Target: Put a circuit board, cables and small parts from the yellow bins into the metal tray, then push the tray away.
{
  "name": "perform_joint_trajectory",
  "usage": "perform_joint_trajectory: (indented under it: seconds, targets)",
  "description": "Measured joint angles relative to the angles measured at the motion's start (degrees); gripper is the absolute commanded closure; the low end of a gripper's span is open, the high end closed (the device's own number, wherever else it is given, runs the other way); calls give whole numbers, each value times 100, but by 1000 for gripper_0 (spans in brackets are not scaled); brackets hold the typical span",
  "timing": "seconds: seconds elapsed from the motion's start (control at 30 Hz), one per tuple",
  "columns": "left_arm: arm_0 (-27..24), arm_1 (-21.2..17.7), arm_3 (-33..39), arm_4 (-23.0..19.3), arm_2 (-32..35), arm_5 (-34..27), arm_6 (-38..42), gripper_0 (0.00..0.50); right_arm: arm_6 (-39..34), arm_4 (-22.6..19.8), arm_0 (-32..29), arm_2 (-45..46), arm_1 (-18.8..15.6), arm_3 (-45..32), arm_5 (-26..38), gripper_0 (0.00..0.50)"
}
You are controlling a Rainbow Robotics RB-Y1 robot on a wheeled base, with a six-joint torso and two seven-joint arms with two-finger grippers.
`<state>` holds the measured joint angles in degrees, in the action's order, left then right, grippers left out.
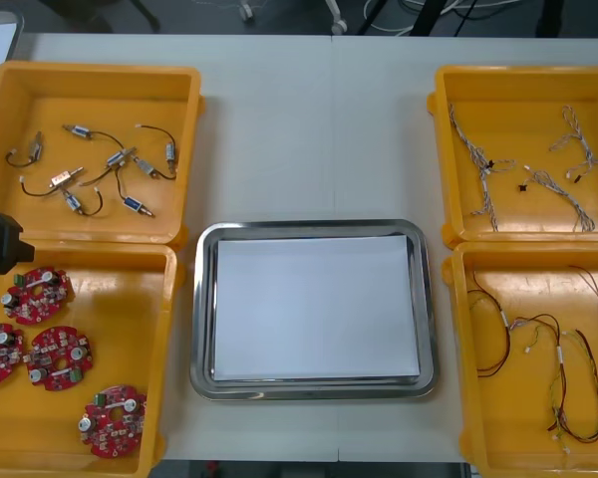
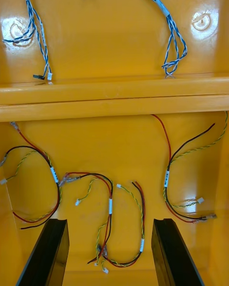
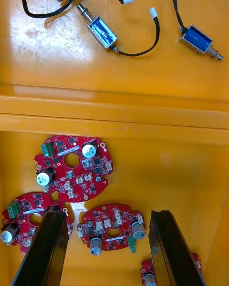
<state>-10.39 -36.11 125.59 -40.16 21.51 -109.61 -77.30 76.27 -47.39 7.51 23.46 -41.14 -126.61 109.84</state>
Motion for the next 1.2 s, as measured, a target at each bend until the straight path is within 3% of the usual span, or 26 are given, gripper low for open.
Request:
perform_joint_trajectory:
  seconds: [1.2]
  targets:
    - [0, 0, 0, -1, 0, 0, 0, 0, 0, 0, 0, 0, 0, 0, 0, 0]
